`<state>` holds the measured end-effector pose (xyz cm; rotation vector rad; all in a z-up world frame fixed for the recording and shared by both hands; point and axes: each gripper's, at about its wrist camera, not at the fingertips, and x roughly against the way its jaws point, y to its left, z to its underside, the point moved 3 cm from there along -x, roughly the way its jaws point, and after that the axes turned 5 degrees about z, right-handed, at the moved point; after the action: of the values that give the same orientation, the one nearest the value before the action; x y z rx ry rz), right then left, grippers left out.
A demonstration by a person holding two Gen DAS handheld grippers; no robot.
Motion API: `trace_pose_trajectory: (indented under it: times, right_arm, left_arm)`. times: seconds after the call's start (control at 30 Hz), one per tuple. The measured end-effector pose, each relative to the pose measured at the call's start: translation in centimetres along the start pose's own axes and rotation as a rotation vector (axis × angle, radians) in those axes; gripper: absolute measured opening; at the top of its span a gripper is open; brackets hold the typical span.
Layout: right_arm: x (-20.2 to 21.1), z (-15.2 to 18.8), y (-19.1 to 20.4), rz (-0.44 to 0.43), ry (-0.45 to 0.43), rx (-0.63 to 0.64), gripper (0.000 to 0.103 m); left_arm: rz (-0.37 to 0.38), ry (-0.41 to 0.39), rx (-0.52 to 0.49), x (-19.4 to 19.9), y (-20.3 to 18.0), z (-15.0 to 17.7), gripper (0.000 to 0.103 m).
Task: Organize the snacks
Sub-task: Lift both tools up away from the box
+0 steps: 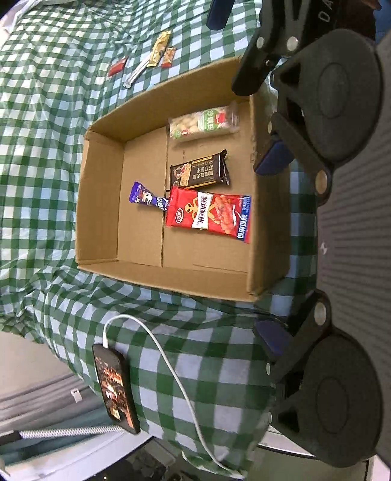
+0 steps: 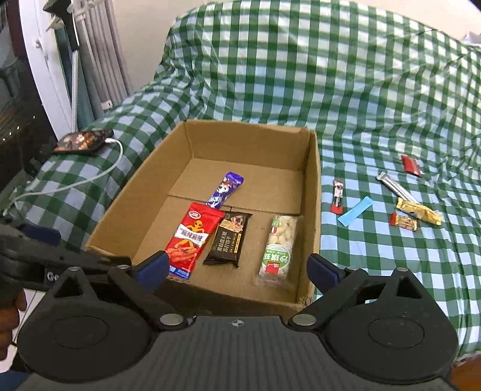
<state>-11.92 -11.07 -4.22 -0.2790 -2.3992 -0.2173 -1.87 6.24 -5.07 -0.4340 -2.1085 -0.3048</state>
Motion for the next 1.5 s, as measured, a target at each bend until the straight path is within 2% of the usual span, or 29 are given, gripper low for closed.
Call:
trace_pose_trajectory:
  times: [0.23, 0.43, 1.5]
  right_arm:
    - [3.3, 1.4, 0.8, 0.002, -0.051, 0.012, 0.100]
    - [4.6, 1.8, 0.3, 0.016, -0.072, -0.012, 0.102]
    - [5.0, 2.1, 0.4, 0.013, -0.079, -0.025, 0.102]
  left_arm:
    - [-0.008, -0.061, 0.011, 2.7, -0.3, 1.3, 0.103]
    - [-0.006, -0.093, 0.002, 4.0, -0.9, 1.6, 0.103]
    - [-0.012, -0.087, -0.009, 4.1, -0.8, 1.2, 0.103]
